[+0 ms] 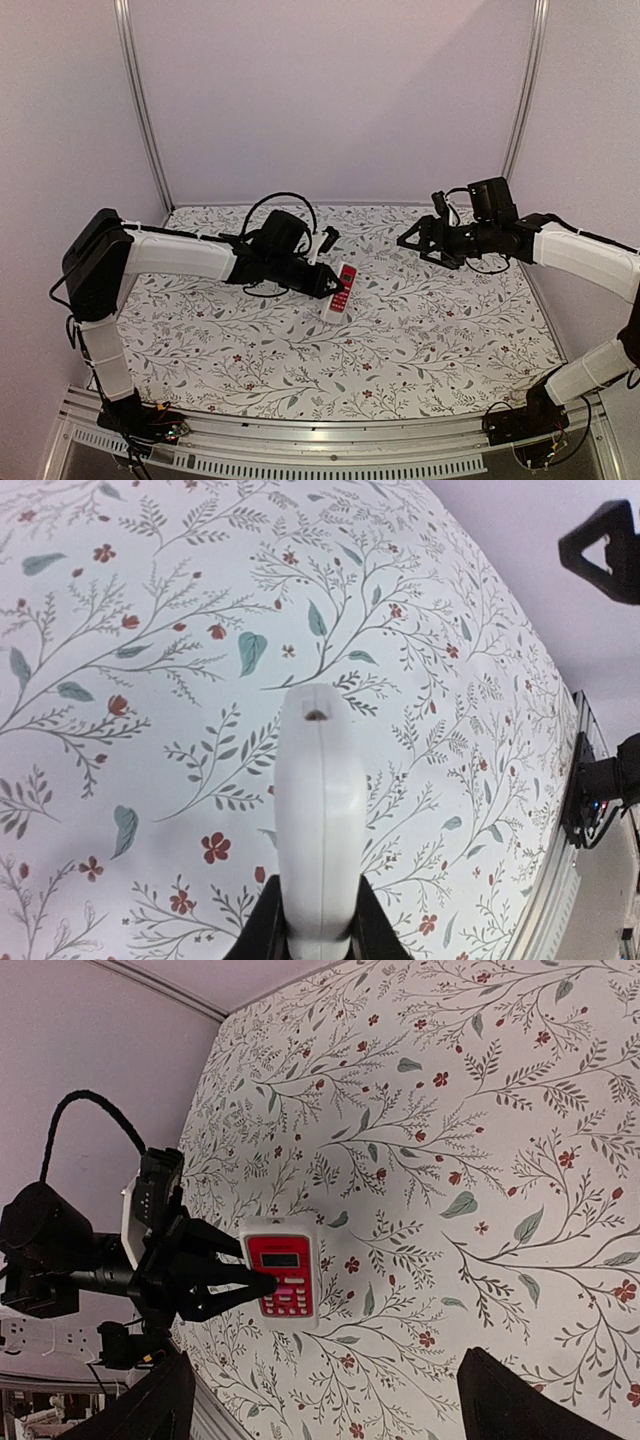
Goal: Load the batteries into the remote control
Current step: Place the remote control at the center of the board.
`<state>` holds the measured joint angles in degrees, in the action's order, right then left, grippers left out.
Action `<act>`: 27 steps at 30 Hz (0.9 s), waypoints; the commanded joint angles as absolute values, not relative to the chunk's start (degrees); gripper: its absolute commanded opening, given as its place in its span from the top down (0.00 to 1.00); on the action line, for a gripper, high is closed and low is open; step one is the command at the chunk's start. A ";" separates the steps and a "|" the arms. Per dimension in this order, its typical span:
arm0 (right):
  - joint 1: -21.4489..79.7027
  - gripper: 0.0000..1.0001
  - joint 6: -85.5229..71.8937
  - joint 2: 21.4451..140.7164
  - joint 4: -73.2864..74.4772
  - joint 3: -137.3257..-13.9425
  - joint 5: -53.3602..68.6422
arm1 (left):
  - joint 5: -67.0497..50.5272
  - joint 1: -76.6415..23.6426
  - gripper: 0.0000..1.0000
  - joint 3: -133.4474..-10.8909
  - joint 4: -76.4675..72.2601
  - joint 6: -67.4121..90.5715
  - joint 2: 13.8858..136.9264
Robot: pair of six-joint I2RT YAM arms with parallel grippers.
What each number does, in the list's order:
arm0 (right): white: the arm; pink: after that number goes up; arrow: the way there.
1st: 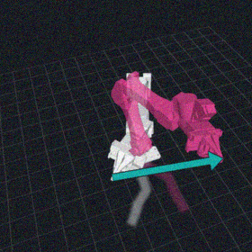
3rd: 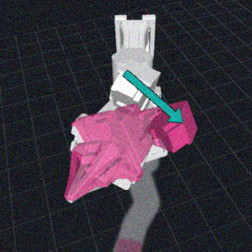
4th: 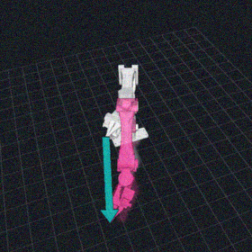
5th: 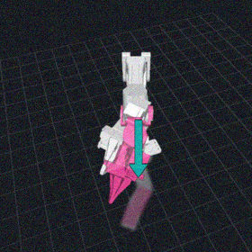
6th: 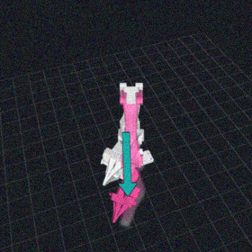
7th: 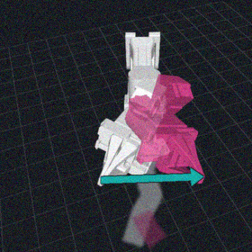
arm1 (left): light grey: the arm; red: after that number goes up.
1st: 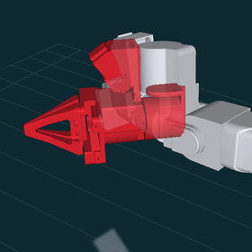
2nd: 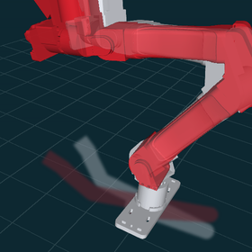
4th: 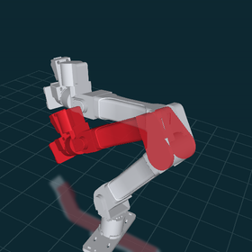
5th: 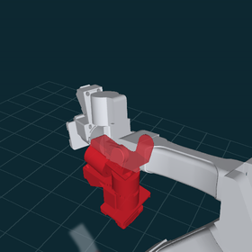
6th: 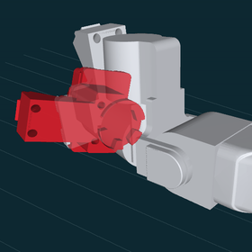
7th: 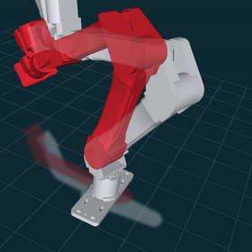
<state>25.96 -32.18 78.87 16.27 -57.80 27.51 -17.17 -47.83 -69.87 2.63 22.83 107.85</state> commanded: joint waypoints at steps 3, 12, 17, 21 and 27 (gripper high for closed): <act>26.01 0.08 -29.71 80.01 15.10 -54.75 30.87 | -23.41 -44.09 1.00 -65.34 -7.74 36.14 107.47; 25.97 0.08 -29.97 82.84 13.61 -53.85 32.55 | -27.28 -39.96 0.98 -60.30 -18.01 46.11 111.64; 25.96 0.08 -30.06 84.20 13.06 -53.96 33.01 | -27.84 -39.75 0.97 -60.54 -17.78 46.34 113.99; 26.01 0.07 -30.15 85.44 12.65 -54.05 33.48 | -27.80 -39.43 0.93 -60.38 -17.55 46.71 115.38; 26.01 0.06 -30.15 86.51 12.34 -54.39 33.75 | -27.47 -38.47 0.82 -60.92 -15.36 46.75 117.15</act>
